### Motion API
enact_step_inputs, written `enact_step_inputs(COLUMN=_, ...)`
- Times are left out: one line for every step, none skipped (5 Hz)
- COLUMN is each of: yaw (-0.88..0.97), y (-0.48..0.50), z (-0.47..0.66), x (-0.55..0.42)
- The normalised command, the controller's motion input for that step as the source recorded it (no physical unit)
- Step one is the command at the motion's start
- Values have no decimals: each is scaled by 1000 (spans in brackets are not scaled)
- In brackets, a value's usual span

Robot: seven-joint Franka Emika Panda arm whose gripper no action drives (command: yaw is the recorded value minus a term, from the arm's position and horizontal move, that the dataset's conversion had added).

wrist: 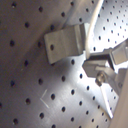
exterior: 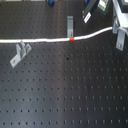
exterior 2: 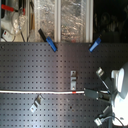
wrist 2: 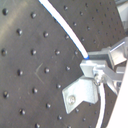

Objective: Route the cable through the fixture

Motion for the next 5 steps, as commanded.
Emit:
enact_step_inputs(yaw=-34, y=-4, z=-36, x=99)
enact_step_inputs(yaw=0, y=80, z=0, x=-109)
enact_step_inputs(yaw=-71, y=191, z=188, x=-214)
enact_step_inputs(yaw=-14, y=174, z=261, x=-118)
enact_step_inputs(yaw=-34, y=246, z=310, x=-32)
